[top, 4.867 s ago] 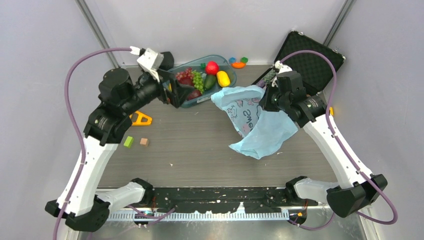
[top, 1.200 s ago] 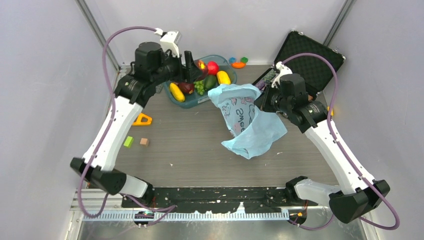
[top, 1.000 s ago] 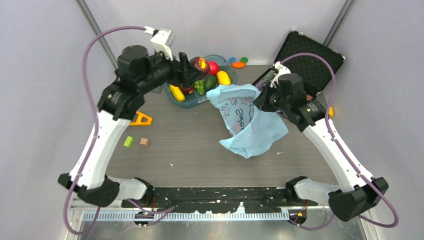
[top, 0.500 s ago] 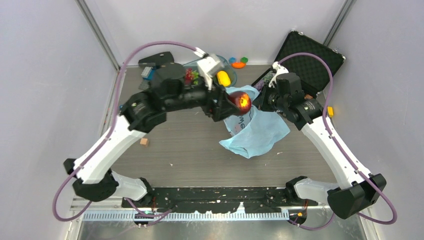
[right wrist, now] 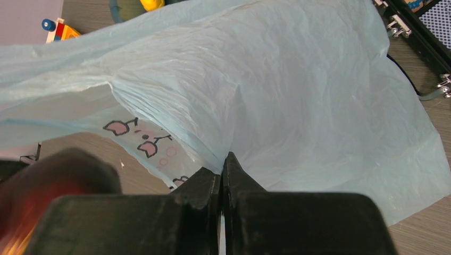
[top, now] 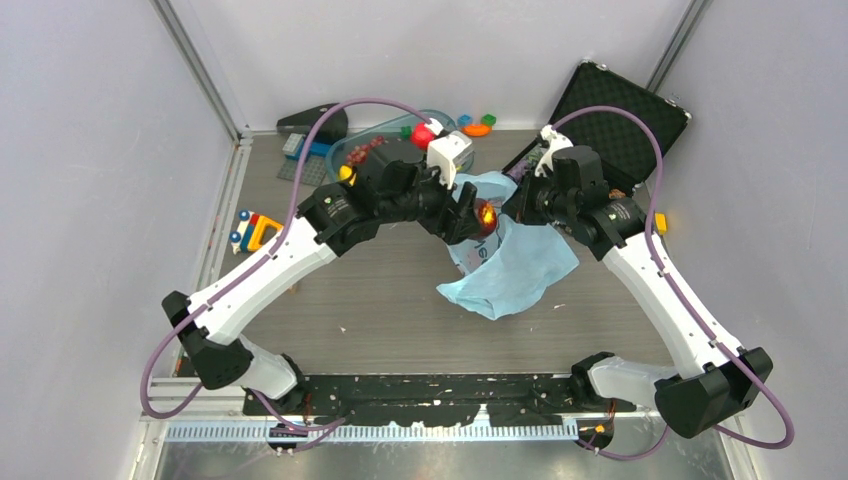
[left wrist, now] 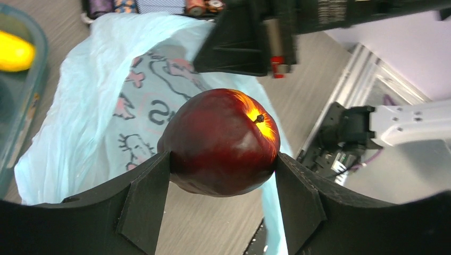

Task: Place the fake fruits into the plastic bag and tie a complex knot

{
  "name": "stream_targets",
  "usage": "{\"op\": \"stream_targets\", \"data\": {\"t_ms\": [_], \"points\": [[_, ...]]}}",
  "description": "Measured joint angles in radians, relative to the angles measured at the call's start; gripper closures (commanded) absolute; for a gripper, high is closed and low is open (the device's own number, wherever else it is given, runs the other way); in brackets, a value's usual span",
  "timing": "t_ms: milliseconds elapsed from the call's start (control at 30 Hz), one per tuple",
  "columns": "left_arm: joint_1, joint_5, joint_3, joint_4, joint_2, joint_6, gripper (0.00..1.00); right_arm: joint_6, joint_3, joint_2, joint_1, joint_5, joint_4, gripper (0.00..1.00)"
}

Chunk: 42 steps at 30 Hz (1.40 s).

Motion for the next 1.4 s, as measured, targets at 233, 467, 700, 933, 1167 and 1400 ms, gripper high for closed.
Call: {"op": "stream_targets", "data": {"t_ms": [233,467,700,933,1167,1400], "points": [[0.022,-0.145,-0.064,0.021,0.018,-0.002,0.56,-0.003,0.0,0.0,0.0,-0.051,-0.012,0.95],[0.022,-0.134,-0.113,0.109,0.08,-0.035,0.56,0.007,-0.003,0.0,0.0,-0.081,0.005,0.95],[0.022,-0.092,-0.161,0.165,0.145,-0.072,0.5,0.044,-0.067,-0.005,0.0,-0.095,0.063,0.95],[0.022,-0.074,-0.165,0.175,0.183,-0.084,0.19,0.067,-0.079,-0.005,0.0,-0.11,0.09,0.95],[0.022,-0.057,-0.165,0.194,0.183,-0.088,0.11,0.075,-0.079,-0.005,0.0,-0.111,0.1,0.95],[0.022,-0.052,-0.169,0.202,0.183,-0.087,0.11,0.078,-0.08,-0.005,0.0,-0.11,0.1,0.95]]}}
